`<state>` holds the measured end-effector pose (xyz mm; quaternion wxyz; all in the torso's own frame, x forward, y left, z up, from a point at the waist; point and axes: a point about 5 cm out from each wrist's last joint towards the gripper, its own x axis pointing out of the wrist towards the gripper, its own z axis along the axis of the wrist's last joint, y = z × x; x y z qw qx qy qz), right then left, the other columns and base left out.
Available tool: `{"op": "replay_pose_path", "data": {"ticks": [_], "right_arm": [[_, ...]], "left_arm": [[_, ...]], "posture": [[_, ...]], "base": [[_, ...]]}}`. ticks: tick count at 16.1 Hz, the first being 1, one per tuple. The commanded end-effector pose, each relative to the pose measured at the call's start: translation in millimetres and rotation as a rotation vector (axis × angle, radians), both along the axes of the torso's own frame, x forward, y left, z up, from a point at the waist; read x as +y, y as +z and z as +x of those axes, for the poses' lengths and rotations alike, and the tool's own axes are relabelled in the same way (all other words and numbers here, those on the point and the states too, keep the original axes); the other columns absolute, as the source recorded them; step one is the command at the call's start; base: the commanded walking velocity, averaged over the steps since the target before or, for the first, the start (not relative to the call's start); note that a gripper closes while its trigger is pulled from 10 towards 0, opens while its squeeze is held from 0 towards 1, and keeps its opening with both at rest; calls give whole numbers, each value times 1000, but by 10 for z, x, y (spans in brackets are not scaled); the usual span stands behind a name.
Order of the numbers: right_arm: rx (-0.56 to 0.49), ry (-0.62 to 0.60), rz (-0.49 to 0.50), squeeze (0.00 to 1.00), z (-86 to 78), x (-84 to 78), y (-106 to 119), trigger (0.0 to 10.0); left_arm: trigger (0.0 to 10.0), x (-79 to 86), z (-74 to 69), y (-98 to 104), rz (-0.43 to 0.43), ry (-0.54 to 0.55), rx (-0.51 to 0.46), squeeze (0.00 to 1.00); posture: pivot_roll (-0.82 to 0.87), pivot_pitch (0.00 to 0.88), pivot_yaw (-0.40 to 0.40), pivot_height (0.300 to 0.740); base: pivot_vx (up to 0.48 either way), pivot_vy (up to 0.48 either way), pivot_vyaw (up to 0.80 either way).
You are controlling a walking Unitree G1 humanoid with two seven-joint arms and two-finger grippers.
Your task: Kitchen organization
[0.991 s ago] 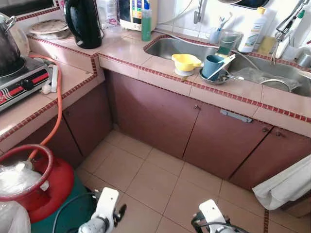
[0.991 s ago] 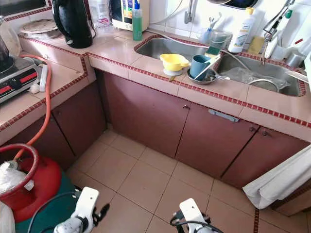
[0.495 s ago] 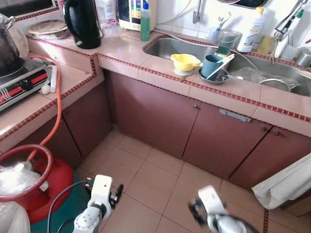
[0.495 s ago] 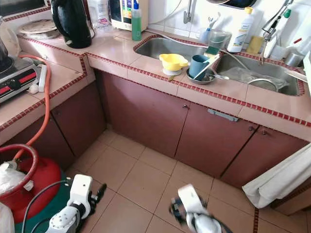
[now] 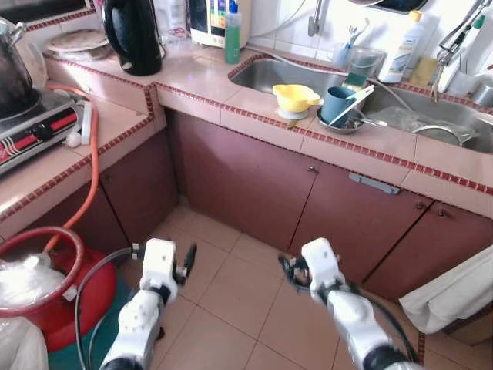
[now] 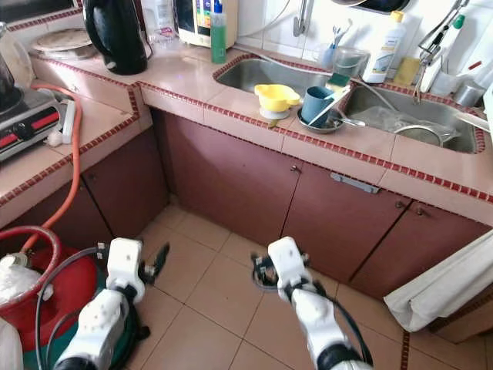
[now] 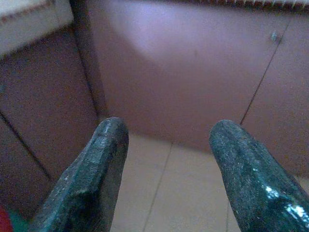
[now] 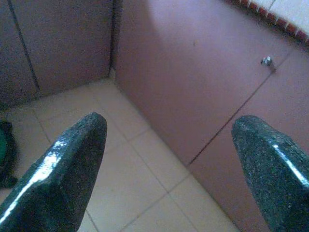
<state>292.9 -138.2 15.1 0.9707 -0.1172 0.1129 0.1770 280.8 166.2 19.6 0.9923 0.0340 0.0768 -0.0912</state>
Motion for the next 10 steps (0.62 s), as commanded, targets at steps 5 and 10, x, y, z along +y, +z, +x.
{"op": "replay_pose_path", "data": {"ticks": [5, 10], "right_arm": [[-91, -11, 75, 0, 127, 10, 210, 10000], [-170, 29, 77, 0, 124, -5, 341, 10000]], "left_arm": [[10000, 21, 43, 245, -85, 51, -82, 0], [10000, 28, 36, 498, -39, 27, -160, 0]], "posture": [[-50, 0, -43, 740], [-51, 0, -49, 740]], "base": [[0, 0, 0], [0, 0, 0]]}}
